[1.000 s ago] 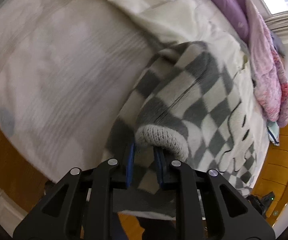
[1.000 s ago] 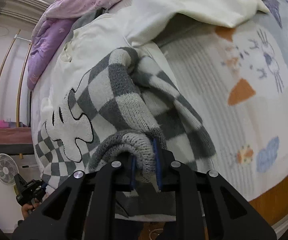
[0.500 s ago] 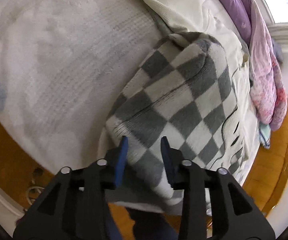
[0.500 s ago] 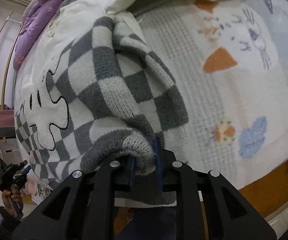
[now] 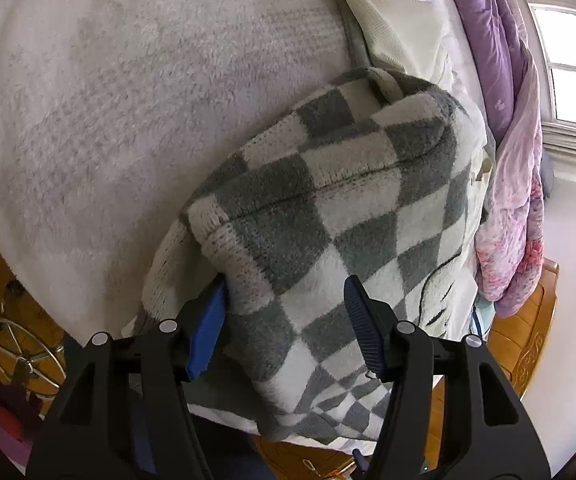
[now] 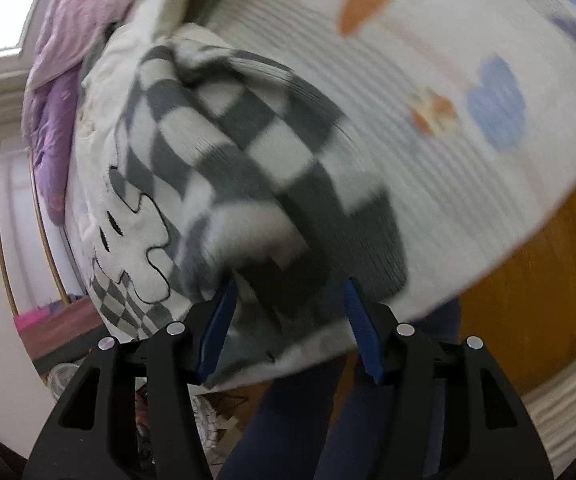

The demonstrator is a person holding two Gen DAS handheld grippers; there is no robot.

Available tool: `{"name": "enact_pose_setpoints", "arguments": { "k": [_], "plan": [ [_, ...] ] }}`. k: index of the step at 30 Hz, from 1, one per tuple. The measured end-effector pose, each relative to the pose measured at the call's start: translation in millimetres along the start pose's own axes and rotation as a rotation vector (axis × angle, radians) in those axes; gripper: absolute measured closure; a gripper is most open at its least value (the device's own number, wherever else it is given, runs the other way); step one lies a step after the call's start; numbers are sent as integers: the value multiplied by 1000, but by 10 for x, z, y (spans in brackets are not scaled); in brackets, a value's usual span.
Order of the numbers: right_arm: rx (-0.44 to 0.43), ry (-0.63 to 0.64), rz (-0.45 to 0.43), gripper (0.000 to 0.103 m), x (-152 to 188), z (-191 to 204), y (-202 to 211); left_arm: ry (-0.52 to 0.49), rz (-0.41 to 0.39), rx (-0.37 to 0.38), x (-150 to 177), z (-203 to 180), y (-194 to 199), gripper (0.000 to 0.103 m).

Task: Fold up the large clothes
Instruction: 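Roll the held cardigan edge over the body with both tools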

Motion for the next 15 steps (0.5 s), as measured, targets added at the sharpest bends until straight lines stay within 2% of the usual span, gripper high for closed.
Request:
{"name": "enact_pose_setpoints", "arguments": {
  "k": [2,5,8,10,13,15],
  "plan": [
    [-53,-64,-10,45,-9,-15,-5,25,14,3,9,63,-27,44],
    [-196,-221,-13,45,-53,21,-150,57,18,-5,47,97,-100,43],
    [-323,-297,1,45,-46,90,-171,34,31,-16,100,49,-145,43],
    [-290,-251,32,45,-25,157,-124,21,30,-13,104,21,-151,43],
    [-321,-283,-19,43,-81,154,-38,-7,35,-30,100,-28,-200,44],
    [-331,-313,-50,43,-163,143,-116,-32,39,-49,122,-98,-268,50]
  ]
}}
Point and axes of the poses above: each gripper's, at about its wrist camera, not at the fingertips, and y roughly against the way its jaws point, z to its left, x to its underside, the point moved 2 cm from there along -y, roughly the way its jaws point, and after that the axes turned 9 degrees about -z, right-handed, at the moved point
